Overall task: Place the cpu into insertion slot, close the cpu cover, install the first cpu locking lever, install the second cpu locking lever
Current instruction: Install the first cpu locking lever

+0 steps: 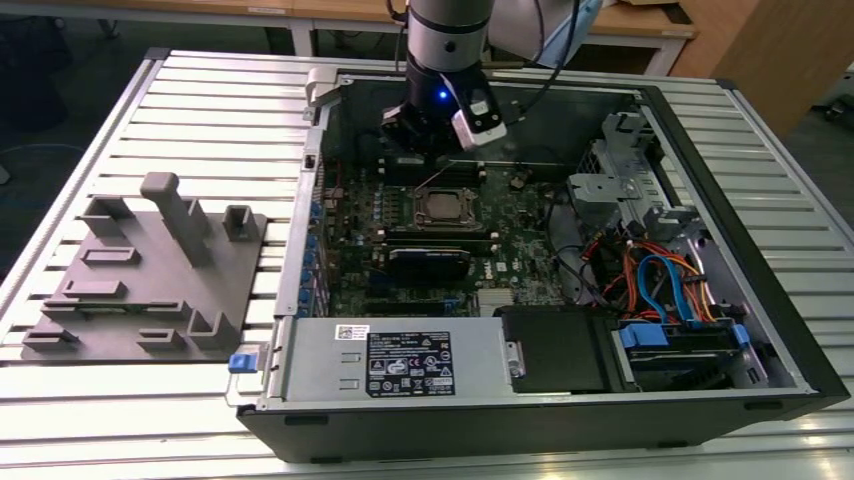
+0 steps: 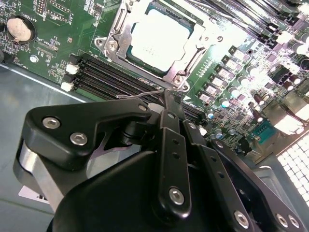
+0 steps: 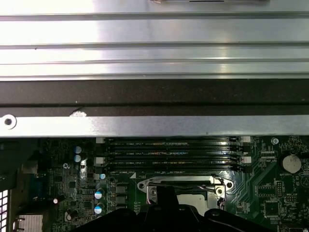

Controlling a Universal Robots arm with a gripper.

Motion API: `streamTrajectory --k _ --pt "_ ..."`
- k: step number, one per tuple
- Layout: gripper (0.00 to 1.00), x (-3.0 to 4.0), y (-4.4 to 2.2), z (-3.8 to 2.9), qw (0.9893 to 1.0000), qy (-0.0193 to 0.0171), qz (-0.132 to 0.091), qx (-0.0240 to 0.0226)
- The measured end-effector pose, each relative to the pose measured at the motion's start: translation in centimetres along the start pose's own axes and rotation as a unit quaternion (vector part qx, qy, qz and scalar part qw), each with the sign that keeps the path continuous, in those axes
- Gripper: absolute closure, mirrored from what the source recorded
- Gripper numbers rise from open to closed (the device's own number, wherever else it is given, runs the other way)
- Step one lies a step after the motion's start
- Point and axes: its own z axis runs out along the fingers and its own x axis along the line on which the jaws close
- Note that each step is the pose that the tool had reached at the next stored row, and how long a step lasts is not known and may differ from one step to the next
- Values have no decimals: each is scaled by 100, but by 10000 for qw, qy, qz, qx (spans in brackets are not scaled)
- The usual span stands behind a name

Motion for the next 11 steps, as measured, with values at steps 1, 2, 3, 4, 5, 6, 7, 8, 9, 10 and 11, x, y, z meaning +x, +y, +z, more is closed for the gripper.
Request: streamTrajectory --k 1,2,3,4,5,6,7,8,9,10,11 --pt "90 0 0 0 10000 0 0 0" --pt "90 0 0 0 10000 0 0 0" --pt "90 -1 0 0 10000 0 0 1" --pt "90 -3 0 1 10000 -1 -1 2" --pt "90 -14 1 3 10000 -1 -1 2" --pt "90 -32 1 4 10000 0 0 4" --pt "90 -44 1 7 10000 0 0 3" --pt "90 -52 4 11 10000 -1 0 2" --pt "90 -53 9 13 10000 0 1 3" --pt "90 -53 13 15 10000 0 1 3" --pt "90 -53 19 19 10000 0 0 1"
